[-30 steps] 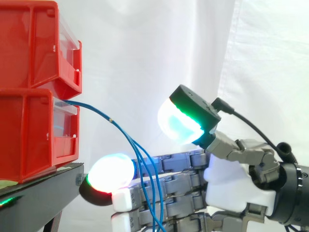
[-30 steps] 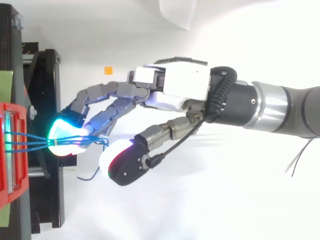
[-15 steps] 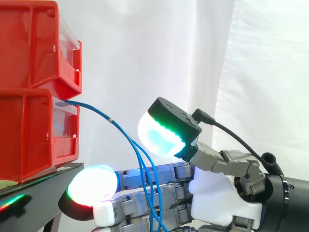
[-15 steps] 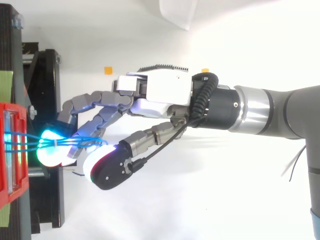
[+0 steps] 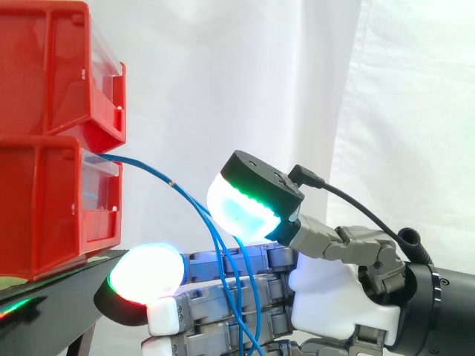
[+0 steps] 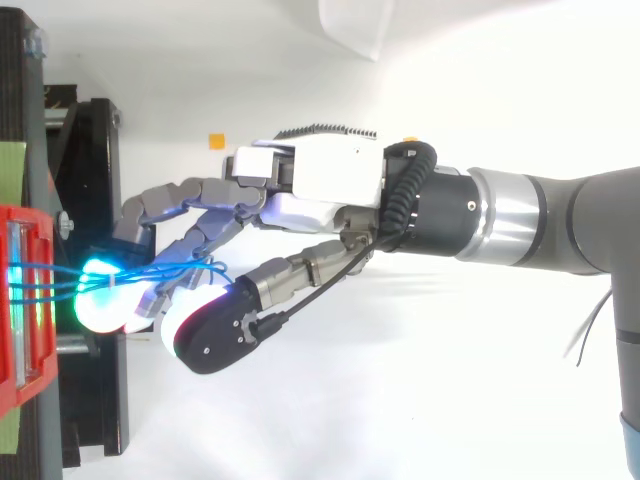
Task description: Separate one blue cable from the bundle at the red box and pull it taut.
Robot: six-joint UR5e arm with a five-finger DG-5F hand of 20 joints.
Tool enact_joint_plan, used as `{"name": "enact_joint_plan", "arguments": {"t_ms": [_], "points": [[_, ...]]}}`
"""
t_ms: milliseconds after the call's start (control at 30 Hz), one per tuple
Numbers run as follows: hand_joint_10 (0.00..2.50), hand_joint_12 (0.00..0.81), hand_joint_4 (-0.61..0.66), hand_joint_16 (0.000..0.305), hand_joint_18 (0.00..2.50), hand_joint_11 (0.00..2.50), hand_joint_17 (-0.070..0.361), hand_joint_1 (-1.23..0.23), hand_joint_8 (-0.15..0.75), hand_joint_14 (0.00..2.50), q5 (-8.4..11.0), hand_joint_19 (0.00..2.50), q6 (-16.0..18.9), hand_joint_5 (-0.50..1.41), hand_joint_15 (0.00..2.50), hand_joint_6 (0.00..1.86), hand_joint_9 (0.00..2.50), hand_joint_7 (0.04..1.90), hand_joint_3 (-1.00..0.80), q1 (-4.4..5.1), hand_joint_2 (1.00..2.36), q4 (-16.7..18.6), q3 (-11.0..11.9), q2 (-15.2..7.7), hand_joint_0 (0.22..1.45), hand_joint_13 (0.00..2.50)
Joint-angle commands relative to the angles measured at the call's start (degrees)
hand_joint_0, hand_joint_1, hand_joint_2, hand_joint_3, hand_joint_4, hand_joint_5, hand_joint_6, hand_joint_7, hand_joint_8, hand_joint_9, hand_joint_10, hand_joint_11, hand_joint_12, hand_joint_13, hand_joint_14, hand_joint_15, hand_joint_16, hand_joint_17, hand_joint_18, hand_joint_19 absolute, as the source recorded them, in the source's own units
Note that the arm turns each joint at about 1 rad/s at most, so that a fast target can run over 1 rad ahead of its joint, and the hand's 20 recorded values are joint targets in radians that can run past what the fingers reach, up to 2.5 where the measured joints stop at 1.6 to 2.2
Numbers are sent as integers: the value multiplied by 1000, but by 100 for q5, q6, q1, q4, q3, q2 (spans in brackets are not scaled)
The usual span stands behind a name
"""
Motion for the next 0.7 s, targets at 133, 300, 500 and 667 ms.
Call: {"name": "enact_joint_plan", "arguments": {"t_ms": [133, 300, 500, 667], "points": [[7, 385, 344, 58, 735, 425, 131, -672, 377, 12, -74, 634, 13, -172, 414, 502, 747, 1088, -425, -34, 1005, 9, 1, 8, 588, 746], [7, 384, 341, 58, 746, 441, 132, -669, 378, 12, -162, 643, 40, -171, 419, 501, 756, 1091, -421, -87, 1006, 18, 1, 8, 585, 761], [7, 384, 339, 58, 759, 440, 131, -668, 380, 12, -267, 639, 57, -170, 421, 502, 769, 1097, -408, -140, 1006, 132, 10, 17, 590, 785], [7, 381, 334, 58, 784, 450, 131, -676, 385, 13, -364, 647, 40, -168, 432, 501, 782, 1106, -393, -166, 1006, 176, 10, 61, 597, 800]]}}
